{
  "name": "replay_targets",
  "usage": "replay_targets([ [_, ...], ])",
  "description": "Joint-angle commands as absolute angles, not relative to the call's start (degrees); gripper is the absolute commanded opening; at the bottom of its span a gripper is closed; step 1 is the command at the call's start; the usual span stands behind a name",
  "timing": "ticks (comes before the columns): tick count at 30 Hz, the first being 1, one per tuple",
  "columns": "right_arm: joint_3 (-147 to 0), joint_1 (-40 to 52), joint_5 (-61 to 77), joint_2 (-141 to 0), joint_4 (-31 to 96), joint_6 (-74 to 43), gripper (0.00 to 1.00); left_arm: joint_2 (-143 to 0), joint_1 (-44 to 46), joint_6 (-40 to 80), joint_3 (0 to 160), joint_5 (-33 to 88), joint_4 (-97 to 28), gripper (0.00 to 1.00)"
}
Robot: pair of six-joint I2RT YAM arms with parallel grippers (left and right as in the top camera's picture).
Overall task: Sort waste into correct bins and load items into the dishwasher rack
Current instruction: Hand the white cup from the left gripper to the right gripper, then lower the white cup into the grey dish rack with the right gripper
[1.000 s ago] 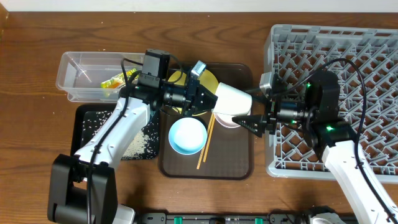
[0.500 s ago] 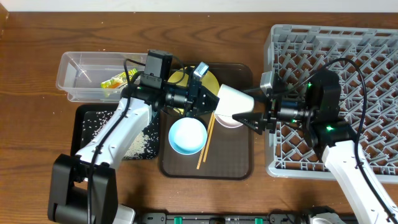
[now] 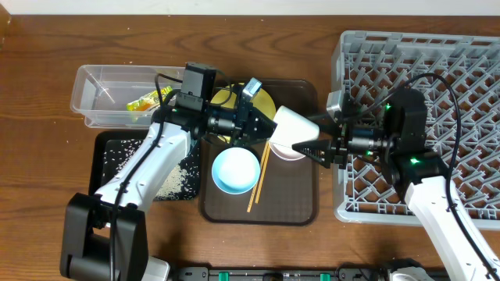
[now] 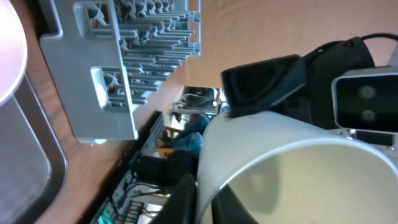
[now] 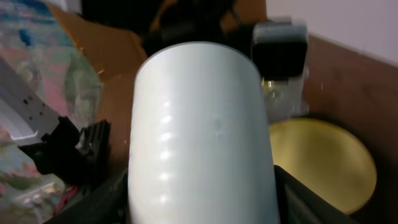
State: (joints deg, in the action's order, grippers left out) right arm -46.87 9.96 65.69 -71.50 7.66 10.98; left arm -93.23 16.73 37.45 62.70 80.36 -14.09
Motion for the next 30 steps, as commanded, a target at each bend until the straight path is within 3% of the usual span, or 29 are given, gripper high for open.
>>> replay_targets([
  [1,-47.13,10.52,60.14,-71.59,10.39,9.26,0.46,-93.23,16.8,33.56,63.33,76.38,-13.8,0.23],
  [4,-47.13,10.39,52.14,-71.57,14.11,7.49,0.41,-93.23,16.8,32.49,63.33,64.25,-17.41,0.31],
  [9,-47.27,8.93,46.46,-71.18,17.78,5.67,0.36,-93.23,16.8,27.64,63.33,45.45,-23.62,0.34],
  [16,-50.74,3.92,38.04,-68.45,26.35,2.15,0.34,-91.66,16.4,21.08,63.35,37.74,-28.93,0.36],
  [24,-64.29,-0.71,15.94,-67.72,51.18,-0.89,0.3,-83.68,15.92,17.56,63.35,27.83,-36.71,0.36],
  [30,-71.96,-5.39,8.62,-67.96,62.41,-3.84,0.16,-77.47,15.92,17.56,63.35,20.16,-41.45,0.36],
])
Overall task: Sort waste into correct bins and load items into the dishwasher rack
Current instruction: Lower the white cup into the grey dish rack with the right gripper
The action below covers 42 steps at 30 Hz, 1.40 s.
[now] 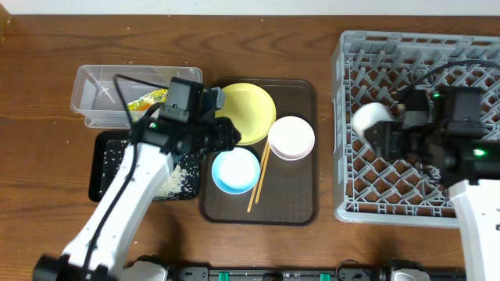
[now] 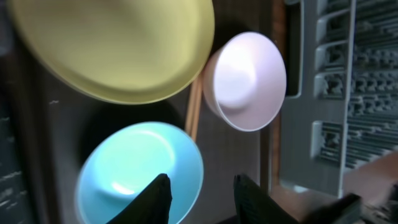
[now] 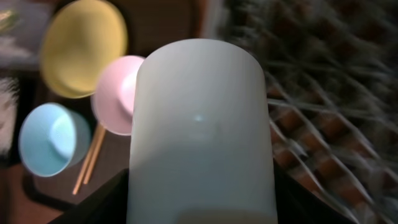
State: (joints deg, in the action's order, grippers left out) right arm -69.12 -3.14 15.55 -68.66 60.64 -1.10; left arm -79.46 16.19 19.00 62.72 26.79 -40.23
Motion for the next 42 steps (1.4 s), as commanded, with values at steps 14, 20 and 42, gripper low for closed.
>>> replay_targets([
  [14,-73.43,-23.53,1.3,-77.08,72.14,-5.76,0.07,-74.91,15.92,16.27,63.35,14.24,-45.43,0.36],
  [20,-73.41,-27.88,1.32,-84.44,73.28,-5.5,0.06,-74.91,15.92,16.27,63.35,14.24,-45.43,0.37],
  [42,-75.18,-28.08,9.78,-89.62,72.29,-5.5,0.95,-74.91,15.92,16.32,63.33,8.1,-51.35,0.46],
])
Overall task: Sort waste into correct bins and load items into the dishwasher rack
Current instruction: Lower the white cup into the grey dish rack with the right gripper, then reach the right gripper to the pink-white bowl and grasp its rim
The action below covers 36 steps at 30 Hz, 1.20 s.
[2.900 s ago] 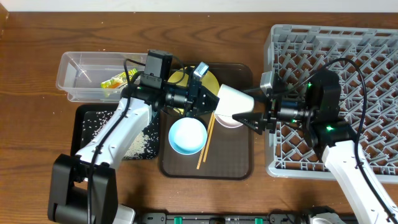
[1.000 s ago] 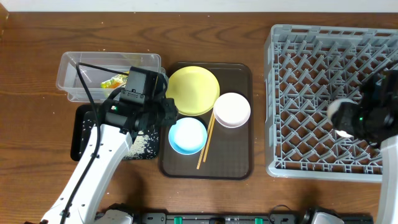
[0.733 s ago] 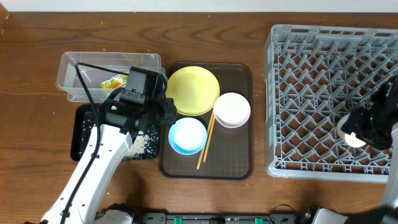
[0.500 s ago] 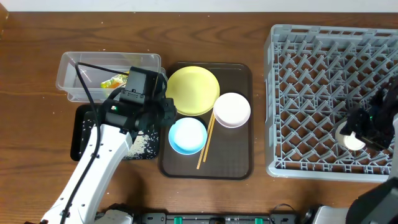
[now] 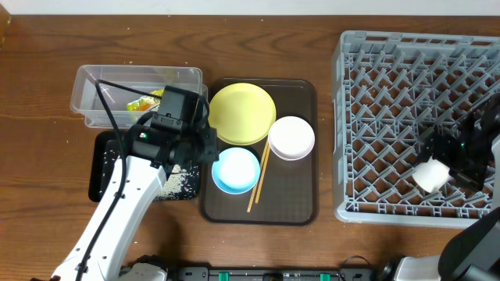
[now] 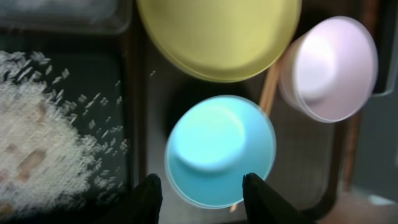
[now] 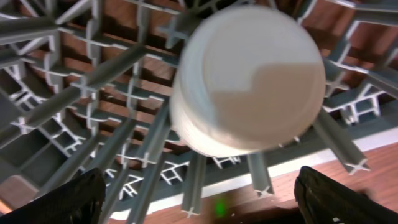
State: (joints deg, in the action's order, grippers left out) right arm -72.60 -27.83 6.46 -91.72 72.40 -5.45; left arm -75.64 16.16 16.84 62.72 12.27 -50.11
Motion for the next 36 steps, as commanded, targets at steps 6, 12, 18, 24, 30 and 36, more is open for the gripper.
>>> replay_targets([
  [6,-79.31,-26.0,18.2,-83.96,71.31,-1.43,0.9,-74.91,15.92,16.29,63.35,6.33,-54.22,0.47],
  [12,-79.42,-17.96,24.51,-78.67,67.96,1.39,0.86,-74.89,15.64,16.36,63.35,6.26,-54.89,0.47],
  [18,-79.37,-4.91,24.16,-79.13,64.82,1.37,0.84,-74.52,10.92,18.04,63.35,6.26,-57.95,0.48],
  [24,-79.37,8.67,19.05,-82.48,57.3,1.32,0.76,-74.32,5.41,18.06,63.35,6.42,-60.25,0.51],
  [30,-79.37,19.27,6.92,-90.04,50.59,-3.27,0.76,-74.35,5.15,18.06,63.35,6.42,-60.36,0.56],
  [36,-79.37,24.4,-1.98,-99.39,46.81,-8.56,0.73,-74.37,5.15,18.06,63.33,6.39,-60.36,0.58],
])
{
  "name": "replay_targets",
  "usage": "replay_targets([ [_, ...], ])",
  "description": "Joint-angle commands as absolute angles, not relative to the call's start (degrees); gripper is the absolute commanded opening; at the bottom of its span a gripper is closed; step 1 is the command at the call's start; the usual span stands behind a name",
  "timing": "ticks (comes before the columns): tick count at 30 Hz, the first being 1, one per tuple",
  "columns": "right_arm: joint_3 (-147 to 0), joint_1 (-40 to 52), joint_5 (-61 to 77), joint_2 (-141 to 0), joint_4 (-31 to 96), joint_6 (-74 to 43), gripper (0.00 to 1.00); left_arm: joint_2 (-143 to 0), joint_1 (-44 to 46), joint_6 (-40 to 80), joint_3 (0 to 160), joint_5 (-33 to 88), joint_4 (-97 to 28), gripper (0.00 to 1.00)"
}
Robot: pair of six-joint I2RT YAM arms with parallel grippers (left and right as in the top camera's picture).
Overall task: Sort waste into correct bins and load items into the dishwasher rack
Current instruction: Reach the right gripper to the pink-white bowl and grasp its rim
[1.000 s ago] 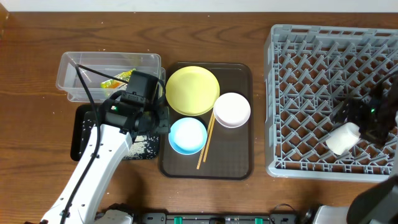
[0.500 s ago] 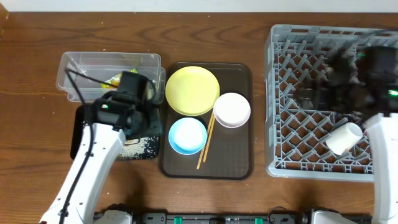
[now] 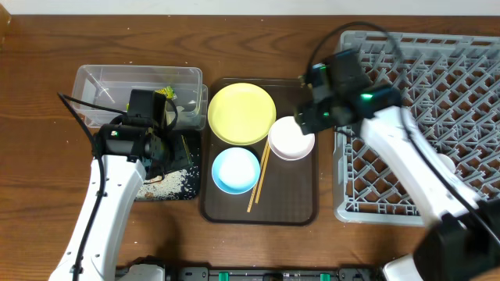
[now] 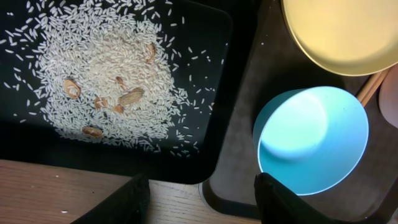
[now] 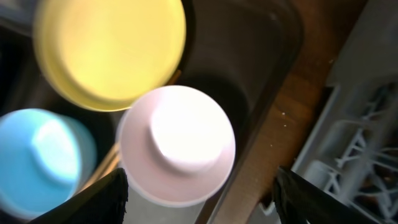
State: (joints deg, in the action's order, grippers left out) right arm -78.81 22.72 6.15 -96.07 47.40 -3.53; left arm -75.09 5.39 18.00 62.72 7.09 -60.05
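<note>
A brown tray holds a yellow plate, a pink bowl, a blue bowl and chopsticks. My right gripper hangs open and empty over the pink bowl, its fingers wide on either side. My left gripper is open and empty above the black tray of rice, with the blue bowl to its right. The grey dishwasher rack stands at the right. A white cup shows in it behind my right arm.
A clear plastic bin with a wrapper in it sits at the back left, behind the black tray. My right arm stretches across the rack's left half. Bare wooden table lies in front of the trays.
My right gripper has moved from above the cup in the rack's front right to above the pink bowl on the tray. My left gripper has shifted left from the blue bowl to the rice tray.
First the white cup was between both grippers above the brown tray. Then my right gripper had it over the rack, and my left stood open over the bowls. Then the cup stood in the rack. Now both open grippers are by the trays.
</note>
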Motion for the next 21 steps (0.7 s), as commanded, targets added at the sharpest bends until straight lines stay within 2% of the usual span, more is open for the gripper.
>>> replay_targets([
  [1,-79.37,24.75,-3.05,-100.6,46.41,-9.85,0.72,-74.37,5.15,18.06,63.35,6.42,-60.36,0.59],
  [6,-79.37,25.15,-3.66,-106.24,45.8,-12.16,0.7,-74.37,5.15,18.06,63.33,6.42,-60.38,0.6],
  [8,-79.37,25.1,-3.64,-108.16,45.87,-12.23,0.64,-74.37,5.15,18.06,63.33,6.42,-60.38,0.6],
  [13,-79.37,25.17,-3.6,-111.35,46.26,-12.21,0.38,-74.37,5.15,18.06,63.33,6.42,-60.38,0.6],
  [17,-79.37,25.15,-3.62,-112.77,47.2,-12.21,0.3,-74.37,5.17,18.06,63.33,6.42,-60.4,0.6],
  [21,-79.37,25.15,-3.64,-113.3,47.53,-12.23,0.07,-74.37,5.15,18.06,63.33,6.42,-60.4,0.6],
])
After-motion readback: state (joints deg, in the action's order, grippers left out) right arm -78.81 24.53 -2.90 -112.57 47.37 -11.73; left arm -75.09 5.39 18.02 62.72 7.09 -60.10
